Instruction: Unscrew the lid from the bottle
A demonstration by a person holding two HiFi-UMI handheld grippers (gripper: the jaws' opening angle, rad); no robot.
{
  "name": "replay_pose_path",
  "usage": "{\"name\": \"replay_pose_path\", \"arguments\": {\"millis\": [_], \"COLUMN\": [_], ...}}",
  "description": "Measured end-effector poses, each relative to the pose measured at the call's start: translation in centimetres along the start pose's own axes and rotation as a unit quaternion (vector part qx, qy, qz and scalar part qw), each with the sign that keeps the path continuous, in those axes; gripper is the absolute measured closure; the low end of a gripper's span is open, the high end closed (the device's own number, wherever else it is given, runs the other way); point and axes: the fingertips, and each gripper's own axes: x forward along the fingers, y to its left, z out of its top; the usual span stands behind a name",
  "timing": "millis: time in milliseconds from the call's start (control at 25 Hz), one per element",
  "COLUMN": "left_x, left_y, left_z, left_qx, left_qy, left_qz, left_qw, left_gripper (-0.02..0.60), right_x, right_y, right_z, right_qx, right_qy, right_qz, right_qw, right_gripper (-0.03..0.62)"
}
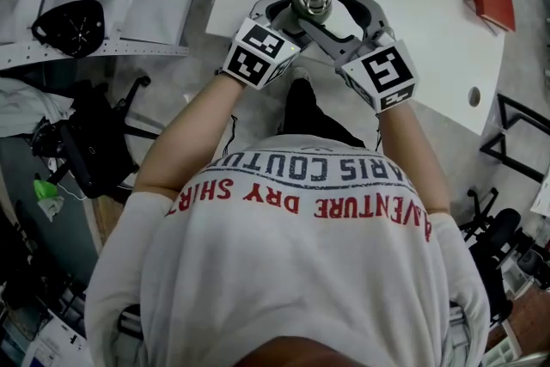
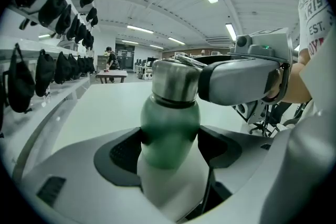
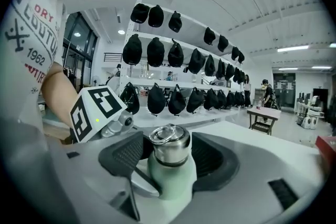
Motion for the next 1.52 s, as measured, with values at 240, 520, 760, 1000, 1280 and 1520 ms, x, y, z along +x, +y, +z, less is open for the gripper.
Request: {"name": "replay_pose_path", "arguments": {"millis": [240, 520, 760, 1000, 1280, 1520], "left_x": [-0.05, -0.02, -0.04, -0.3, -0.25, -0.42], "left_y": [0.11, 0.07, 0.05, -0.06, -0.17, -0.41], "left_z": [0.03, 0.0, -0.31, -0.41, -0.42, -0.61], "left_qx": [-0.004, -0.003, 0.014, 0.046, 0.078, 0.109], "left_qy": [-0.009, -0.013, -0.009, 0.012, 0.016, 0.028], "left_qz": [0.012, 0.01, 0.002, -0.033, -0.083, -0.135], "left_qw": [0.9999, 0.9999, 0.9999, 0.9983, 0.9933, 0.9844], "left_gripper": [0.229, 0.229, 0.232, 0.238, 0.239, 0.239], "right_x": [0.36, 0.26, 0.13, 0.12, 0.18, 0.24], "right_y": [-0.23, -0.32, -0.2, -0.05, 0.06, 0.6], "right_z": [0.16, 0.01, 0.0, 0.03, 0.19, 0.5], "right_qx": [-0.002, -0.019, -0.037, -0.061, -0.074, -0.09], "right_qy": [-0.005, 0.002, 0.014, 0.029, 0.037, 0.03], "right_qz": [-0.02, -0.007, 0.022, 0.069, 0.138, 0.202], "right_qw": [1.0, 1.0, 0.999, 0.995, 0.987, 0.975], "right_gripper": [0.344, 0.355, 0.356, 0.356, 0.356, 0.356]}}
